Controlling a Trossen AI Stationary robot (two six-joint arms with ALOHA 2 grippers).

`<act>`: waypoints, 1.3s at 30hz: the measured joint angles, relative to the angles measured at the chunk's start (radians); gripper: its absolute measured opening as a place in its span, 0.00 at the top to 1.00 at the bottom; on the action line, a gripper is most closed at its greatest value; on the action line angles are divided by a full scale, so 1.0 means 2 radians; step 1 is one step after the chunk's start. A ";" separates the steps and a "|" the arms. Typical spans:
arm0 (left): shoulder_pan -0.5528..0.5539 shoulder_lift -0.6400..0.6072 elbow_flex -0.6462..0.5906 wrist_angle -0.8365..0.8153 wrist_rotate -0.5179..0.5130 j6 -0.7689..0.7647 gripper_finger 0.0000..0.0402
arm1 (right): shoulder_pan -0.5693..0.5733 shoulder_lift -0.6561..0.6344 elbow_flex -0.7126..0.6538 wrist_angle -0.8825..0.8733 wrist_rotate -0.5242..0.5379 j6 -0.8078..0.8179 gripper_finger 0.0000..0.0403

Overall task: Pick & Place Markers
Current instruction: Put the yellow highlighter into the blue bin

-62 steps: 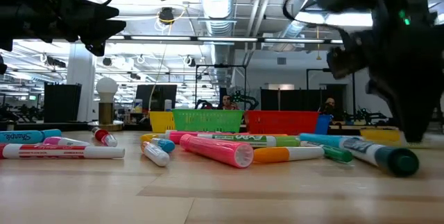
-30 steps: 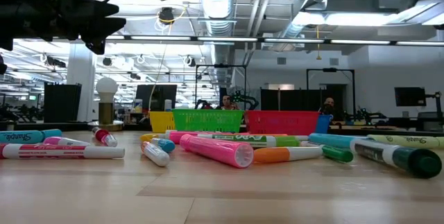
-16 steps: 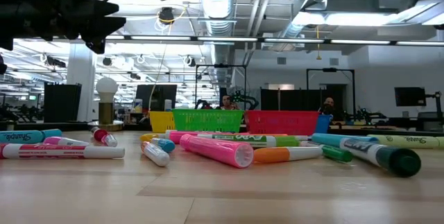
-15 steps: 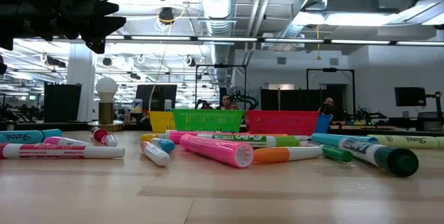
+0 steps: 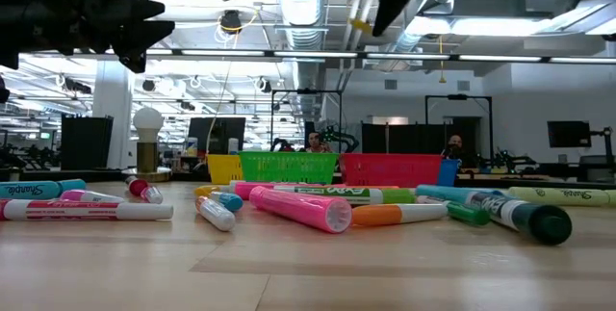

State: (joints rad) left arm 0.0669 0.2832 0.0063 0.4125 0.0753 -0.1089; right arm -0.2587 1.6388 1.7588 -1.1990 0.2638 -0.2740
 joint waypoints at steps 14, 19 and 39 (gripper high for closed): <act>0.000 0.000 0.000 0.004 0.000 0.000 0.58 | -0.252 0.001 0.000 0.012 -0.096 -0.160 0.89; 0.000 0.000 0.000 0.004 0.000 0.000 0.58 | -0.278 0.002 0.000 0.015 -0.120 -0.207 0.89; 0.000 0.000 0.000 0.008 0.000 0.003 0.58 | -0.286 0.183 -0.001 0.003 -0.138 -0.273 0.89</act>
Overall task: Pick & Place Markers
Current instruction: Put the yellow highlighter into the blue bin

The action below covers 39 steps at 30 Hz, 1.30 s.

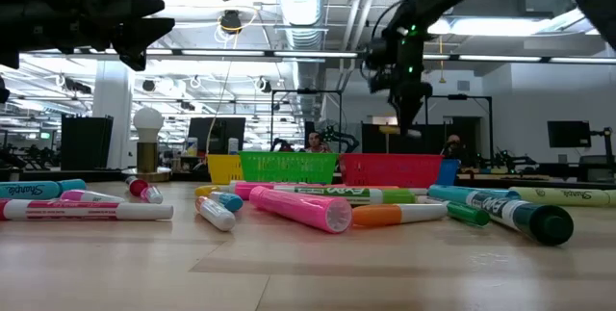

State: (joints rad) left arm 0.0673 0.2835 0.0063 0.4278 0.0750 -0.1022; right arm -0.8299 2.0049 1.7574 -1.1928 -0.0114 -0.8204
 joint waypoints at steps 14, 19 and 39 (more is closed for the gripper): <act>0.000 0.000 0.000 0.000 0.000 0.000 0.58 | -0.015 0.032 -0.032 -0.014 -0.034 0.004 0.88; 0.000 0.000 0.000 0.000 0.000 0.000 0.58 | -0.014 0.032 -0.059 0.003 -0.034 0.004 0.88; 0.000 0.000 0.000 0.004 0.000 0.000 0.58 | -0.012 0.031 -0.093 0.073 -0.034 0.009 0.83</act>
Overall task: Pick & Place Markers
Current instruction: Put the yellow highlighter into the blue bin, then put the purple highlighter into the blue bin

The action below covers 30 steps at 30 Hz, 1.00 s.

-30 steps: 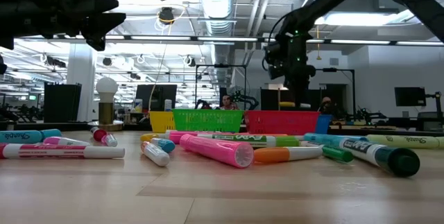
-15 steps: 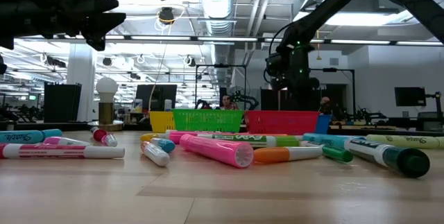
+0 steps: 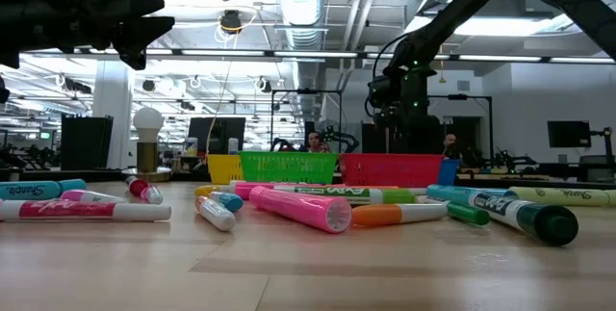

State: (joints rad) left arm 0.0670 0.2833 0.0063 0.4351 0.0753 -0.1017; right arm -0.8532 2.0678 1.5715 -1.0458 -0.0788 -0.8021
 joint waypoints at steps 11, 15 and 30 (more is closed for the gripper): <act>0.000 0.000 0.000 0.000 0.000 0.000 0.58 | 0.009 -0.028 0.002 -0.020 -0.002 0.024 0.77; 0.000 0.000 0.000 0.001 0.000 0.000 0.58 | 0.023 -0.086 0.011 -0.055 -0.026 0.027 0.79; 0.000 0.000 0.000 0.001 0.000 0.000 0.58 | 0.195 -0.257 0.012 -0.115 -0.194 0.236 0.81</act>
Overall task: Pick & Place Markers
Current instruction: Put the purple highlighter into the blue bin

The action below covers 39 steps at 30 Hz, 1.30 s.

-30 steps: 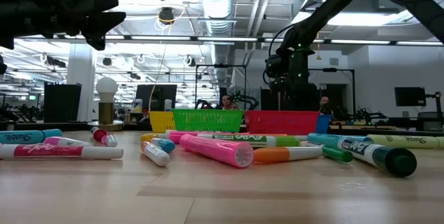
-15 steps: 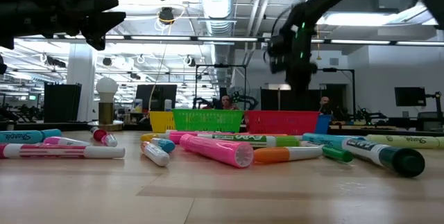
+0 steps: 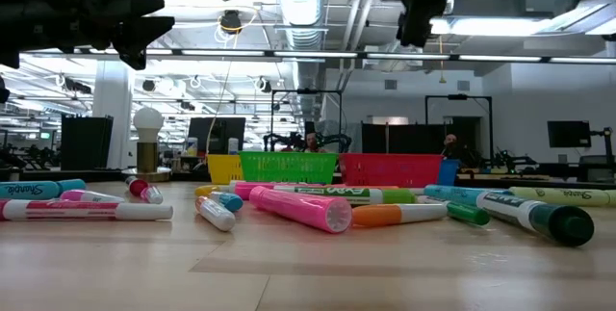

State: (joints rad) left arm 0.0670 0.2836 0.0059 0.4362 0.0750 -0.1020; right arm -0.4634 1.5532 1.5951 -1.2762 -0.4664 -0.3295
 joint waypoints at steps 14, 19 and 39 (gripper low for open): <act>0.000 0.000 0.000 0.000 0.000 0.000 0.58 | 0.162 0.003 -0.001 0.048 0.118 0.237 0.81; 0.000 0.000 0.000 0.001 0.000 0.000 0.58 | 0.191 0.012 -0.007 0.089 0.166 0.327 0.81; 0.000 0.018 0.000 0.004 0.000 0.000 0.58 | 0.241 0.037 -0.201 0.009 0.279 0.361 0.74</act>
State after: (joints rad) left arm 0.0673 0.3190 0.0063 0.4438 0.0750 -0.1020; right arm 0.0192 1.6269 1.1922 -1.2573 0.0920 0.3924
